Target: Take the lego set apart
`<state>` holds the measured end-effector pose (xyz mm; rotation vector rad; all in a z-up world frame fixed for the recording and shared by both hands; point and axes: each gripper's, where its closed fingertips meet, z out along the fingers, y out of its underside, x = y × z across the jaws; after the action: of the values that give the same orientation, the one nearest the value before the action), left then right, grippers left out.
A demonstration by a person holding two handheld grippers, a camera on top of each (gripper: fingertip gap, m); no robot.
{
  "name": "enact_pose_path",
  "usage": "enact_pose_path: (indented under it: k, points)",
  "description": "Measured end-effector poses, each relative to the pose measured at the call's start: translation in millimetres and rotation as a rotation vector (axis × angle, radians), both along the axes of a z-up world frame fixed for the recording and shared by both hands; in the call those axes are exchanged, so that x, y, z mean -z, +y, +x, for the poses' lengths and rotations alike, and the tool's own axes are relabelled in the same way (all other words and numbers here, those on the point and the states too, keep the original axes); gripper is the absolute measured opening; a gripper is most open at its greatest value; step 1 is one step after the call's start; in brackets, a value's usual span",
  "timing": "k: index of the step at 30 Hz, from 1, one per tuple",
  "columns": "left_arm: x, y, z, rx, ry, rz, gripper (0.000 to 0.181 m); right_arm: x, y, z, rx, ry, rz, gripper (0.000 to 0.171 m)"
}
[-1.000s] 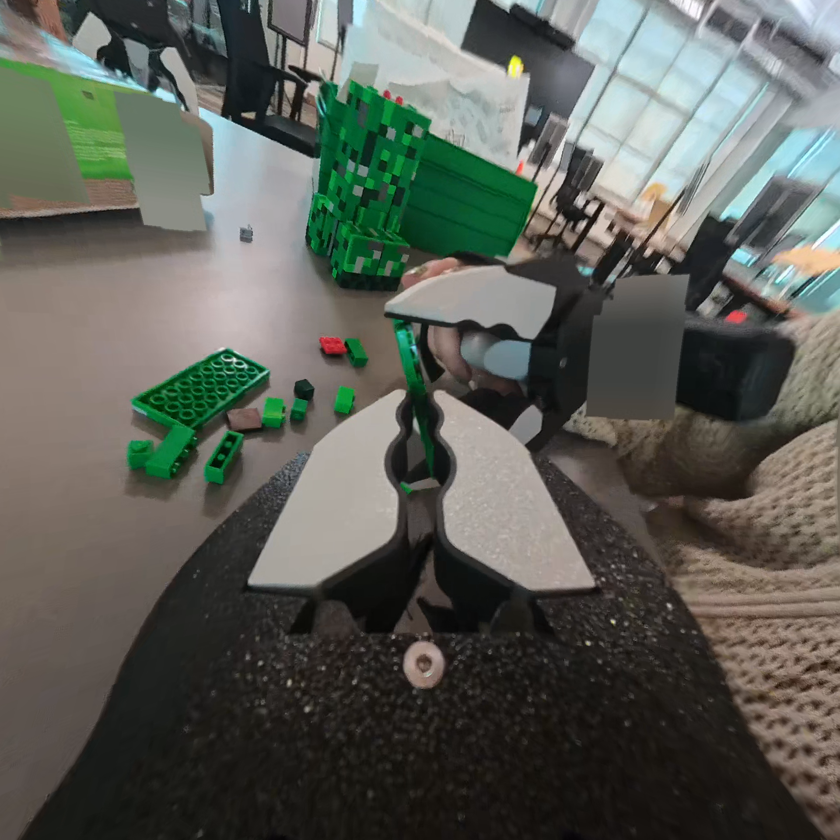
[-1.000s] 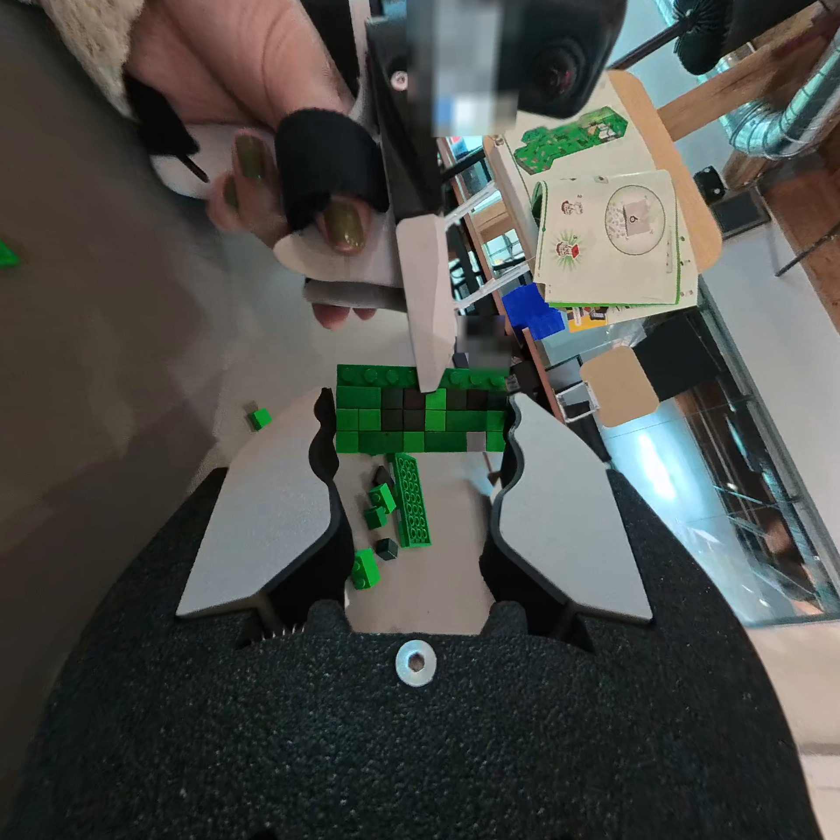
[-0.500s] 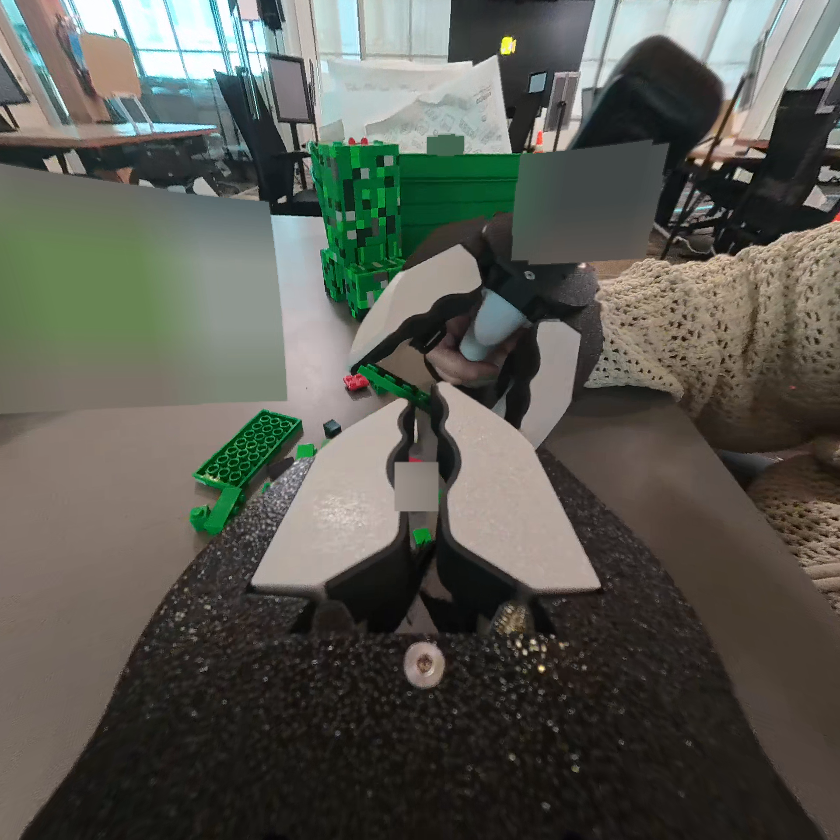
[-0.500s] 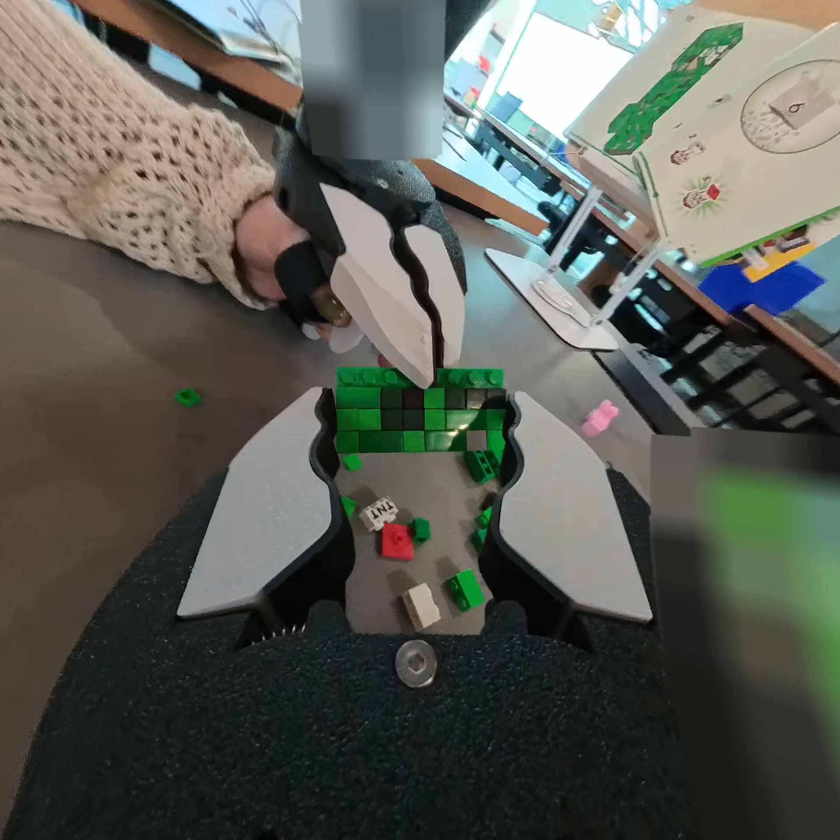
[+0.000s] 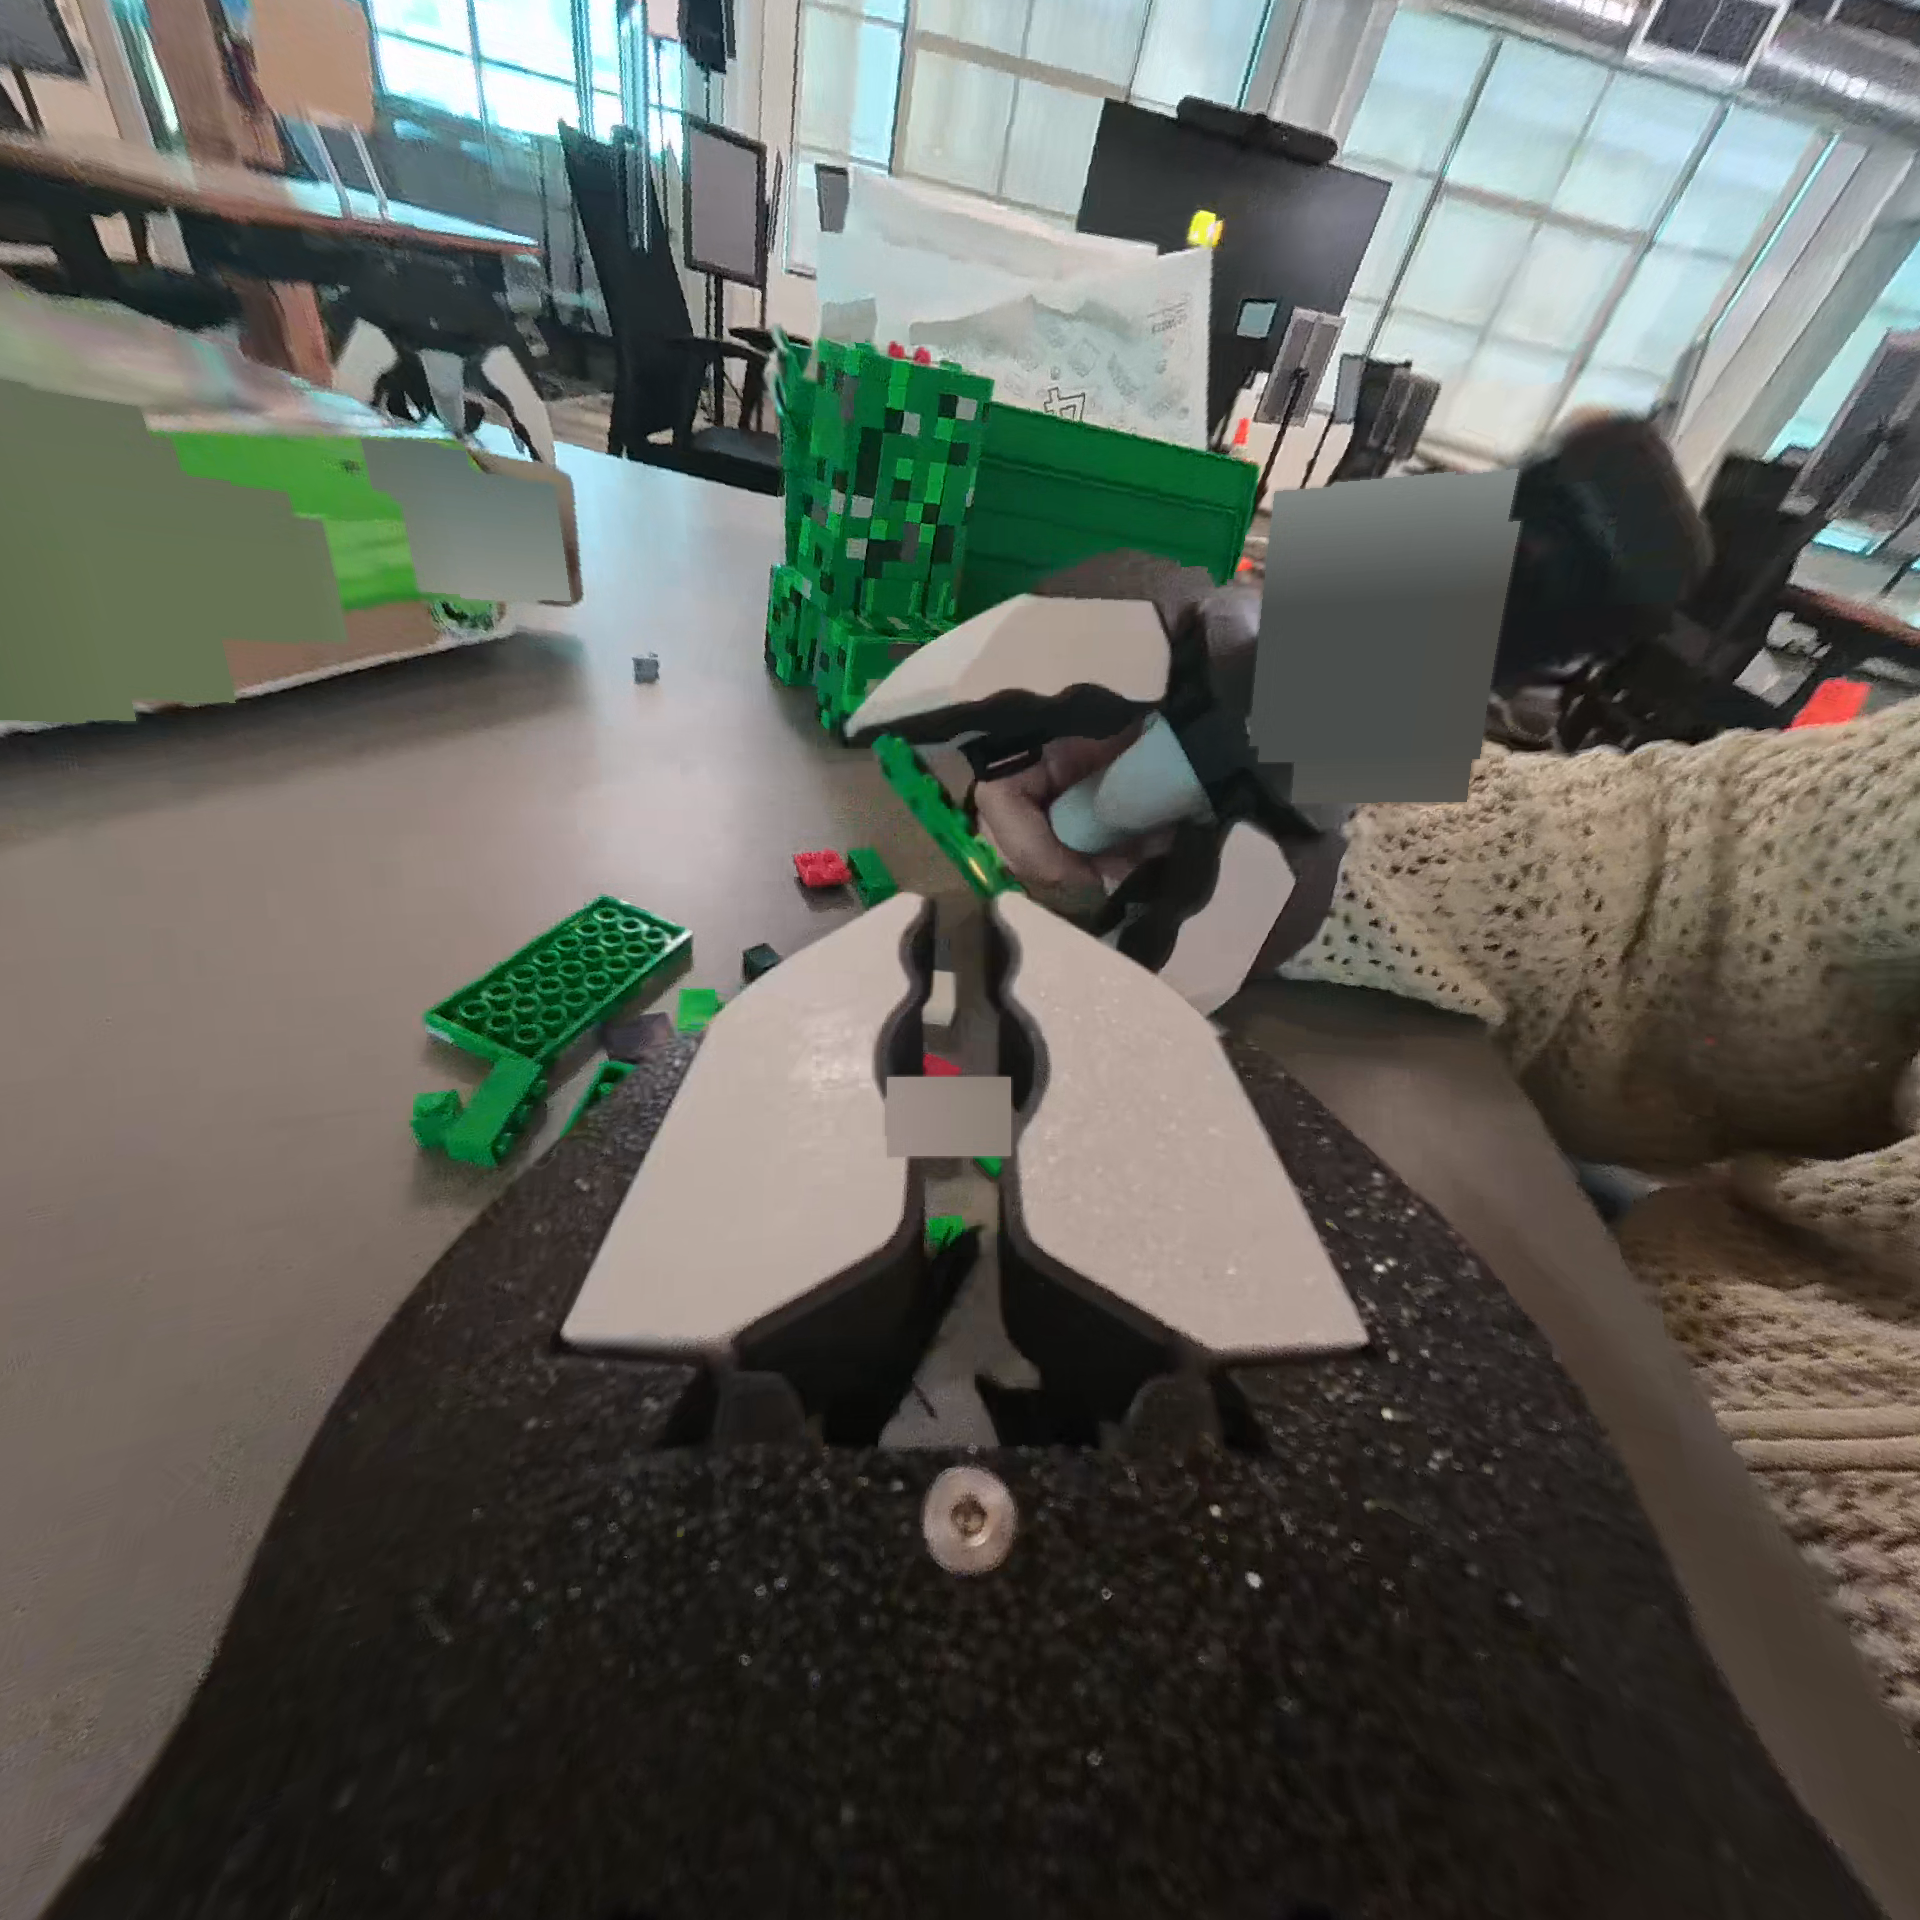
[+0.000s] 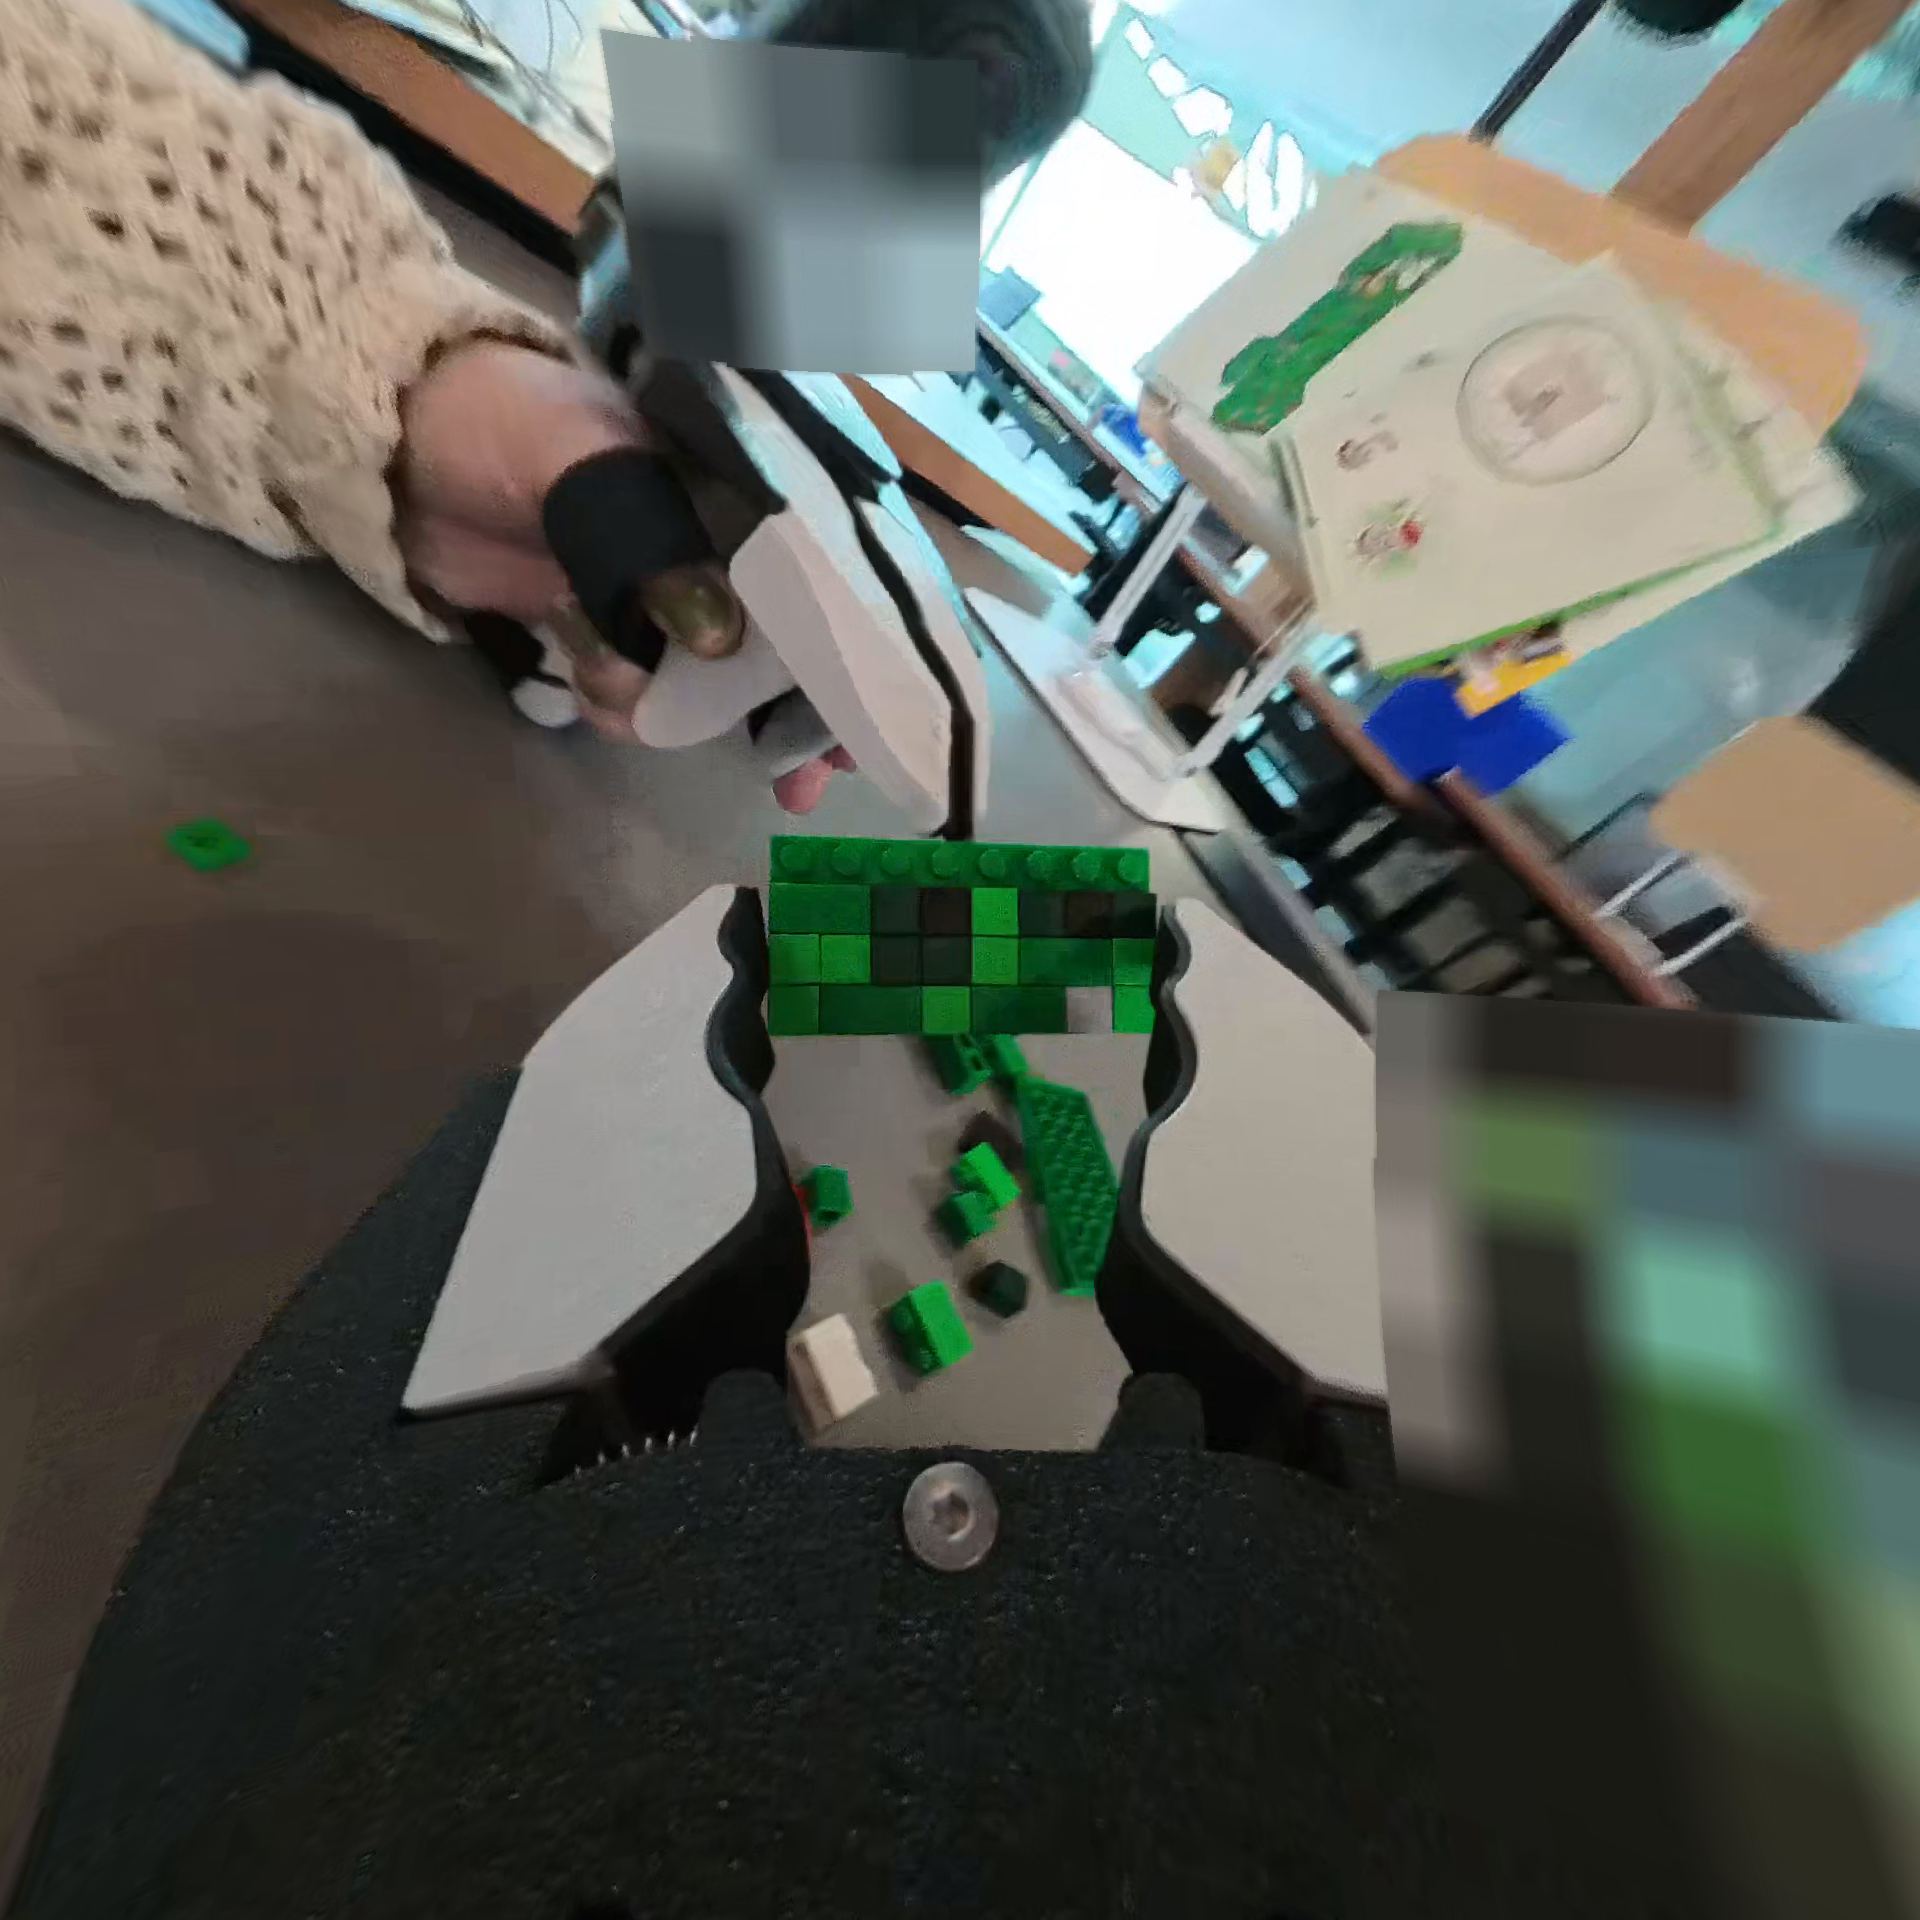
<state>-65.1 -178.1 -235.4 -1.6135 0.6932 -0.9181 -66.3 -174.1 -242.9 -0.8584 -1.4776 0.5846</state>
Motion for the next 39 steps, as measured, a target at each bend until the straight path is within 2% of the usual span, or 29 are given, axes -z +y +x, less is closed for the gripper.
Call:
enact_pose_path:
  k: [5,9,11,14,17,19,24,32,34,39]
  points:
    - [-1,-2,3,0.041,-0.116,-0.127,0.019,0,-3,-2,0.051,-0.005,0.210,0.070]
    - [-1,-6,11,0.114,-0.198,-0.219,0.051,0,-2,-3,0.085,-0.020,0.304,0.070]
    - [-5,-6,11,0.106,-0.192,-0.167,0.040,6,-3,-4,0.090,-0.060,0.383,0.070]
    - [-9,-3,6,0.024,-0.135,-0.045,0.008,13,-10,-7,0.074,-0.103,0.476,0.070]
    - [-11,-4,4,0.004,-0.093,0.024,0.006,11,-13,-9,0.083,-0.100,0.525,0.070]
    - [-8,-5,3,0.017,-0.076,0.011,0.005,13,-15,-9,0.067,-0.104,0.503,0.069]
    - [-15,-9,2,0.055,-0.092,0.033,0.005,2,-33,-8,-0.091,-0.027,0.145,0.069]
    - [-19,-11,4,0.040,-0.049,0.118,0.006,-12,-45,1,-0.282,0.039,-0.210,0.069]
    - [-18,-10,4,0.036,-0.054,0.106,0.006,-12,-45,1,-0.282,0.046,-0.206,0.069]
    - [-18,-8,3,0.043,-0.107,0.030,0.005,-2,-35,-4,-0.129,0.004,0.125,0.069]
